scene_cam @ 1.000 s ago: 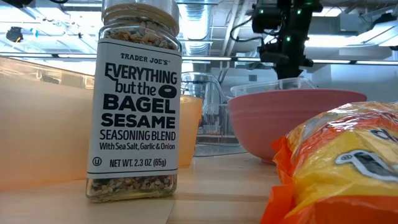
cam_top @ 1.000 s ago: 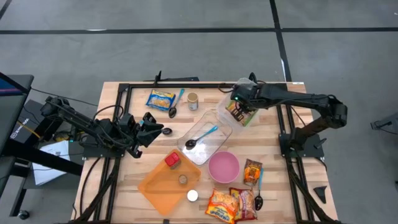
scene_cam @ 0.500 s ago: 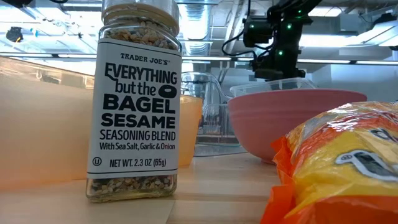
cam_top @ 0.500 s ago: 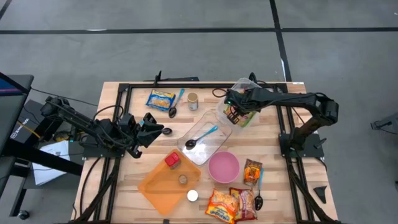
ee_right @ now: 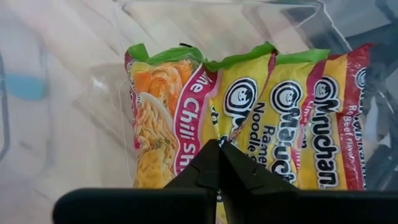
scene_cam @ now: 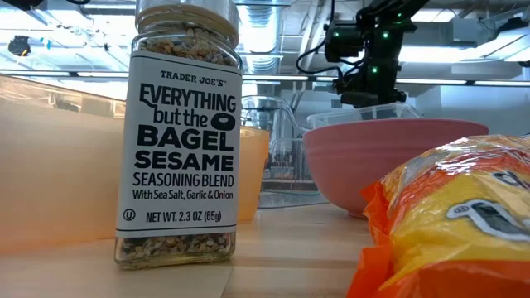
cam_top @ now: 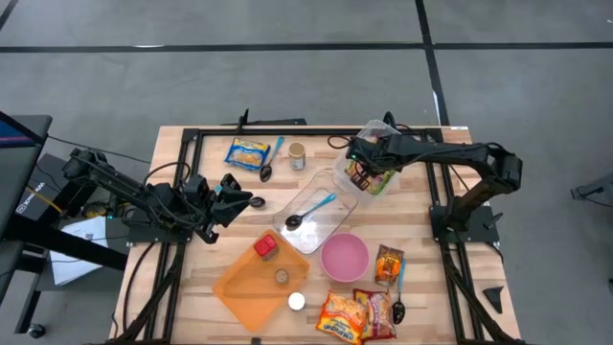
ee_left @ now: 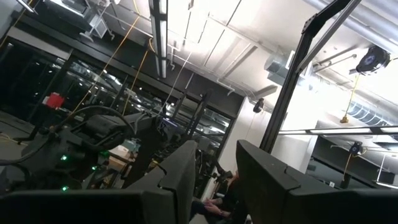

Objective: Pick & Place Food Item
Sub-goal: Put the green noodle pack into the transparent container, then put the blue spoon into the transparent bin

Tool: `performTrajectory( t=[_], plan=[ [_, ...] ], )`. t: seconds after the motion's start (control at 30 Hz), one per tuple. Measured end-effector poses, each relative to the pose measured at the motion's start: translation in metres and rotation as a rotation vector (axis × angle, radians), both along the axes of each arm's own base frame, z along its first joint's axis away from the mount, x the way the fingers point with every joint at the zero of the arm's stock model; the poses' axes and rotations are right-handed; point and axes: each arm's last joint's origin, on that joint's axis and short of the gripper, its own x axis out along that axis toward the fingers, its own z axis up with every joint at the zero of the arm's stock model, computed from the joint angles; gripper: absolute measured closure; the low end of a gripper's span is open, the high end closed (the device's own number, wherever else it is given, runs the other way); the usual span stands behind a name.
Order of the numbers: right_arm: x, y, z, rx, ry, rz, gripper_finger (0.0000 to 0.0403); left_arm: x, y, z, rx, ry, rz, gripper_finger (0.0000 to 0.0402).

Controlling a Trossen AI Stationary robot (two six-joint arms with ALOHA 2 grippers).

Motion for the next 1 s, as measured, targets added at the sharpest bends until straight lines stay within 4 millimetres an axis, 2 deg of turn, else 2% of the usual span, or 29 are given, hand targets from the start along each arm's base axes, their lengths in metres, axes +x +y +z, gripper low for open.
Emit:
performTrajectory(
  t=[0.43,0.83,1.0],
  plan=[
    [-0.007,0.004,0.009,-0.009,-0.018,0.007,0.0325,0.000,0.000,0.000,0.000,0.000,0.000,0.0289],
    [-0.036,0.013,0.059,-0.063,-0.261,-0.073,0.0315,0.000,0.000,0.000,0.000,0.000,0.000,0.0289],
    [-0.054,0.027,0.083,-0.051,-0.400,-0.068,0.0315,0.000,0.000,0.000,0.000,0.000,0.000,0.0289]
  ],
)
